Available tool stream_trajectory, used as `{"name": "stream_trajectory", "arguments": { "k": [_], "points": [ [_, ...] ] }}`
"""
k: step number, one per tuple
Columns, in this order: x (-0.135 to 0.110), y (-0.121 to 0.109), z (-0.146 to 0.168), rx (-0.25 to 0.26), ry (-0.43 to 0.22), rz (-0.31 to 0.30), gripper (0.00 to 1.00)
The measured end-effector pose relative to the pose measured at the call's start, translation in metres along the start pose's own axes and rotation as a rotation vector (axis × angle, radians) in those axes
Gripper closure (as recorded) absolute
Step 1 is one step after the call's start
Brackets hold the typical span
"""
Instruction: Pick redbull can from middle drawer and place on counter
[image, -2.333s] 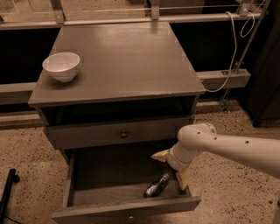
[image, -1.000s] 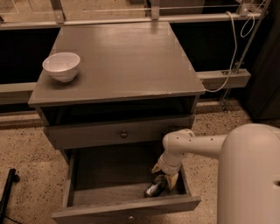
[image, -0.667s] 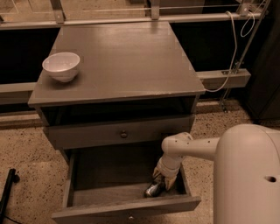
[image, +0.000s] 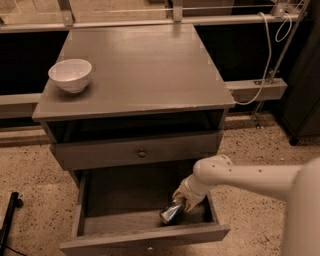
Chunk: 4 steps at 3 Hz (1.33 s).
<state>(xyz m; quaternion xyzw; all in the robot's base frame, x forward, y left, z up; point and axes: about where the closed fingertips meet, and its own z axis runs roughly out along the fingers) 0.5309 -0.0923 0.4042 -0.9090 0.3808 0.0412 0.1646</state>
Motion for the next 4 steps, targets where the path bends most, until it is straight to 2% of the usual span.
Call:
{"name": "stream_trajectory", "arguments": {
  "k": [1, 2, 3, 4],
  "points": [
    [-0.028, -0.013, -0.07, 0.157, 0.082, -0.065, 1.0],
    [-0.065, -0.02, -0.141, 0.224, 0.155, -0.096, 1.0],
    [-0.079, -0.056, -0.243, 0.261, 0.224, -0.142, 1.0],
    [-0.064, -0.086, -0.299, 0.254, 0.193, -0.181, 1.0]
  ]
}}
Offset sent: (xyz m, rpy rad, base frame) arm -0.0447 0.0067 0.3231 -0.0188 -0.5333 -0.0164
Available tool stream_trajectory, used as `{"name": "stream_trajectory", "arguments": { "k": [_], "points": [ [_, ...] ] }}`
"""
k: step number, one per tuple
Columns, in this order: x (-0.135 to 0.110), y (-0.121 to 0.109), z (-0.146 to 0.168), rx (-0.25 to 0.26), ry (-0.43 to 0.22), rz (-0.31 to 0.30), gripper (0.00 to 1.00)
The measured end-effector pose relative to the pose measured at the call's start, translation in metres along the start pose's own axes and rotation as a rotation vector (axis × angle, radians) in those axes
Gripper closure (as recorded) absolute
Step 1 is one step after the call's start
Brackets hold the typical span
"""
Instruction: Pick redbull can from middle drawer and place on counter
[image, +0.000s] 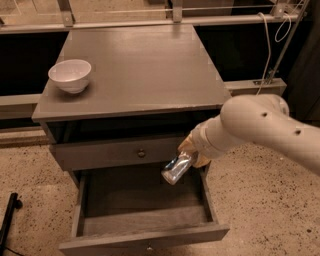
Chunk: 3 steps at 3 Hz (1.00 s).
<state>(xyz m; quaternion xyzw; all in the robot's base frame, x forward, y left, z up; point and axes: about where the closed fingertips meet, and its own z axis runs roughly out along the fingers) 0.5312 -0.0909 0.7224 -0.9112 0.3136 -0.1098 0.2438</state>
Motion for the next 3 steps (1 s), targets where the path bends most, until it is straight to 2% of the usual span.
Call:
{"name": "stream_trajectory", "arguments": {
  "k": [1, 2, 3],
  "points": [
    [0.032, -0.048, -0.057, -0.016, 0.025, -0.059, 1.0],
    [0.07, -0.096, -0.12, -0.065, 0.059, -0.033, 1.0],
    [0.112, -0.131, -0.142, -0.089, 0.029, 0.208, 1.0]
  ]
}}
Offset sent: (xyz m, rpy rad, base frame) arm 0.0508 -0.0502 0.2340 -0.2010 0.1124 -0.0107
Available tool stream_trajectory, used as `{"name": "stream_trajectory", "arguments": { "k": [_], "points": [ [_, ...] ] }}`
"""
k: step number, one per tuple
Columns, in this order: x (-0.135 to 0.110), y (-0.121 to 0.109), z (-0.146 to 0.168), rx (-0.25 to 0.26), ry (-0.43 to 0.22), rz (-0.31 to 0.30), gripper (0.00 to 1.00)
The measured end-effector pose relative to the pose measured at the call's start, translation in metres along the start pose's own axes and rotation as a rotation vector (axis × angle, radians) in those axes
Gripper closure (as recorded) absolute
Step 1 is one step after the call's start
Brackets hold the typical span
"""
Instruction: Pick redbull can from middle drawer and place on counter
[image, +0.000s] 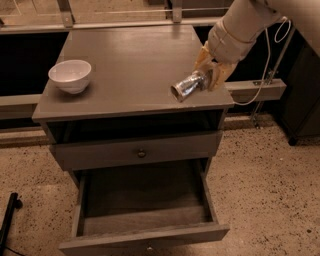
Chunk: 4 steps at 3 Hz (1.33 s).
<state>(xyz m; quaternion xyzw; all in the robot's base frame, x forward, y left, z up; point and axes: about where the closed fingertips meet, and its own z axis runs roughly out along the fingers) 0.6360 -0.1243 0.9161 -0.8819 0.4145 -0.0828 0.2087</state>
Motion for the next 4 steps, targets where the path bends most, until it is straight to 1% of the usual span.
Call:
{"name": "stream_trajectory", "arguments": {
  "k": [1, 2, 3, 4],
  "points": [
    [0.017, -0.039, 0.017, 0.07, -0.056, 0.137, 1.0],
    [0.025, -0.065, 0.039, 0.133, -0.118, 0.239, 1.0],
    [0.031, -0.08, 0.062, 0.121, -0.129, 0.308, 1.0],
    [0.03, -0.091, 0.093, 0.053, -0.153, 0.347, 0.84]
  ]
}}
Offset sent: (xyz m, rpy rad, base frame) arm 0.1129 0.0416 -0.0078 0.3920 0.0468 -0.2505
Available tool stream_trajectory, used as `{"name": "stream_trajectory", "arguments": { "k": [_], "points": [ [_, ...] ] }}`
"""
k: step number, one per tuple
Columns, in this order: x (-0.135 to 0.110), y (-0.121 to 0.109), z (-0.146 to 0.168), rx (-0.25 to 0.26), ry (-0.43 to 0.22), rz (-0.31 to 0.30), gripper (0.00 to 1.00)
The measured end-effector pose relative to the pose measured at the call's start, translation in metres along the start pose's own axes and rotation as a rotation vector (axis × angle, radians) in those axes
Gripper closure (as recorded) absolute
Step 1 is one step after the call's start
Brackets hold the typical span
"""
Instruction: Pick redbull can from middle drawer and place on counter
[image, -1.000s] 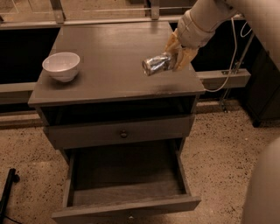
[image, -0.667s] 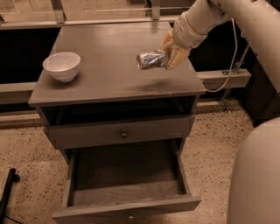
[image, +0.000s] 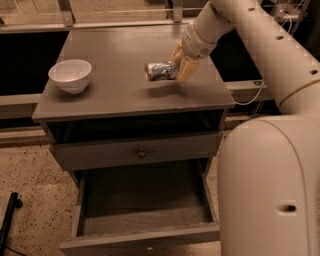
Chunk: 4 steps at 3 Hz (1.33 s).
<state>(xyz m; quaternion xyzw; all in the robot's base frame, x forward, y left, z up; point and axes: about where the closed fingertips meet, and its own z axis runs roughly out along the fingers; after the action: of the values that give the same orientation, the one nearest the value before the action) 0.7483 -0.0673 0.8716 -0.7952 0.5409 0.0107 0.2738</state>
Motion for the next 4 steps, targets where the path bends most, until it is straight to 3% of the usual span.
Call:
{"name": "stream_trajectory", "arguments": {
  "k": [1, 3, 4],
  "points": [
    [-0.0058, 0.0052, 0.0317, -0.113, -0.051, -0.02, 0.6],
    [-0.0053, 0.0064, 0.0357, -0.137, -0.063, -0.024, 0.14],
    [0.0, 0.0087, 0.0306, -0.144, -0.012, -0.008, 0.0]
  ]
}}
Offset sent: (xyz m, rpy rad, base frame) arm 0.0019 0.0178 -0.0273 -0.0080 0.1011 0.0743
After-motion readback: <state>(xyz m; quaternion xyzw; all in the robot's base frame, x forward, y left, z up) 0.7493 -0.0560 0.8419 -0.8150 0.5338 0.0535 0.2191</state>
